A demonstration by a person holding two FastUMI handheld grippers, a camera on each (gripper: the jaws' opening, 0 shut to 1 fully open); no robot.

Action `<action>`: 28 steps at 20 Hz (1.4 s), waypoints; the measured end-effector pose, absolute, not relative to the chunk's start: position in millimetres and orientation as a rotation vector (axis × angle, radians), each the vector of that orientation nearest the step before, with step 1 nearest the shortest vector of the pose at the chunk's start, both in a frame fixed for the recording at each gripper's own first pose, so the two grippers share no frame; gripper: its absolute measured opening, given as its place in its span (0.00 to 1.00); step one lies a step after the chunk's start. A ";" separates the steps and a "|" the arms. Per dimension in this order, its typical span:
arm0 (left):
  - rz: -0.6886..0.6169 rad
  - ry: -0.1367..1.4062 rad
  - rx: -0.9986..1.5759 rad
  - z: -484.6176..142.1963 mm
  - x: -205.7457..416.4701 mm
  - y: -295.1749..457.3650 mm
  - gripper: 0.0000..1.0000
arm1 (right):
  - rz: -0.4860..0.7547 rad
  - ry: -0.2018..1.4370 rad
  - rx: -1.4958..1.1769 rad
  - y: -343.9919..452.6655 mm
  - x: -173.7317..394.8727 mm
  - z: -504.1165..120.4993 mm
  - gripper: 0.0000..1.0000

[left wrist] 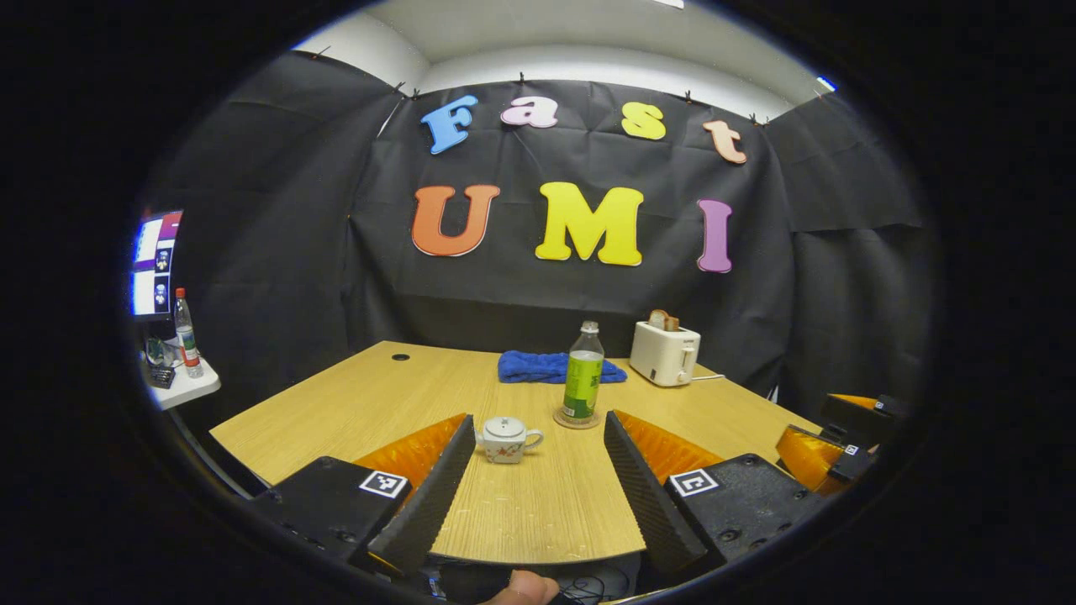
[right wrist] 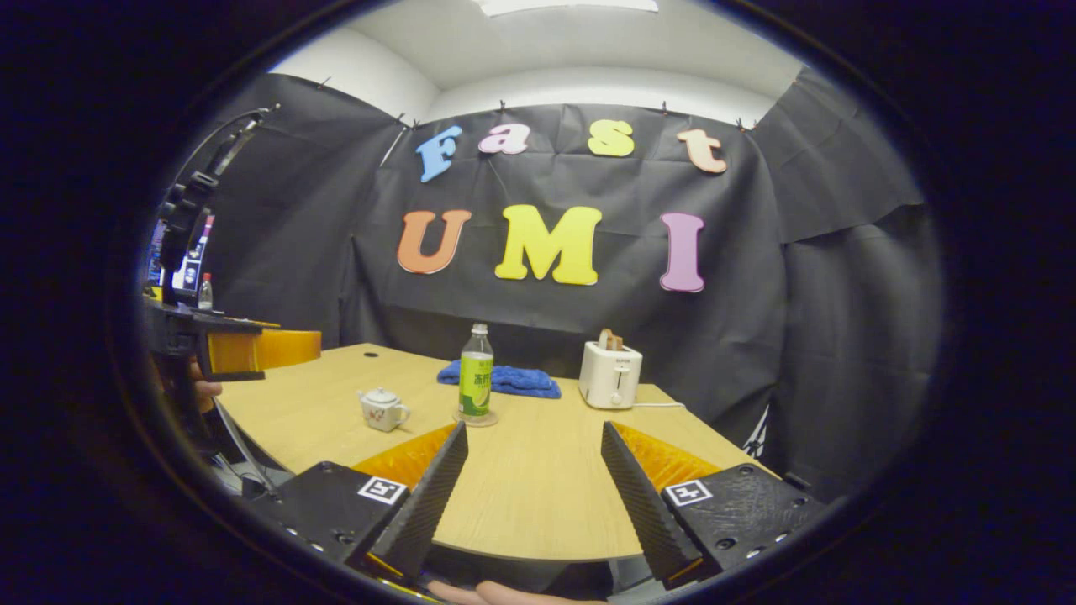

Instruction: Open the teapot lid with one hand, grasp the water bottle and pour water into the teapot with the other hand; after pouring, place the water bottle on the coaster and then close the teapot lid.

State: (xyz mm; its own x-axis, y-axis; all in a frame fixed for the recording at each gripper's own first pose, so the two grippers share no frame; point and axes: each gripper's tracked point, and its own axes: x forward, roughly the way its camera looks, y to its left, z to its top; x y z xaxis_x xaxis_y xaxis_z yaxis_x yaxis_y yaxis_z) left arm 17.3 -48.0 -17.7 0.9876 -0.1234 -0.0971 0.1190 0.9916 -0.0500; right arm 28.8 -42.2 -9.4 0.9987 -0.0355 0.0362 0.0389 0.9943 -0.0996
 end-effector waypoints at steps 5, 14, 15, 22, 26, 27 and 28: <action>-0.116 0.062 0.027 -4.5 -15.8 -54.5 0.96 | -0.065 -0.013 -0.081 -54.3 17.3 -11.5 0.95; -0.075 0.043 0.016 -0.8 -22.6 -32.1 0.97 | -0.081 0.016 -0.064 -77.8 14.6 -13.3 0.98; -0.075 0.048 0.013 -3.7 -20.8 -31.2 0.97 | -0.078 0.013 -0.066 -77.6 15.6 -14.2 0.95; -0.068 0.095 -0.001 -19.3 -13.2 -26.6 0.97 | -0.076 0.037 -0.090 -75.9 18.3 -22.2 0.98; -0.071 0.099 0.007 -25.4 -10.9 -29.1 0.97 | -0.084 0.051 -0.082 -81.0 23.6 -27.6 0.93; -0.072 0.097 0.010 -25.0 -10.2 -30.2 0.97 | -0.089 0.055 -0.080 -83.0 25.8 -29.2 0.98; -0.070 0.099 0.015 -26.9 -8.2 -30.0 0.97 | -0.099 0.065 -0.080 -86.2 28.0 -31.8 0.98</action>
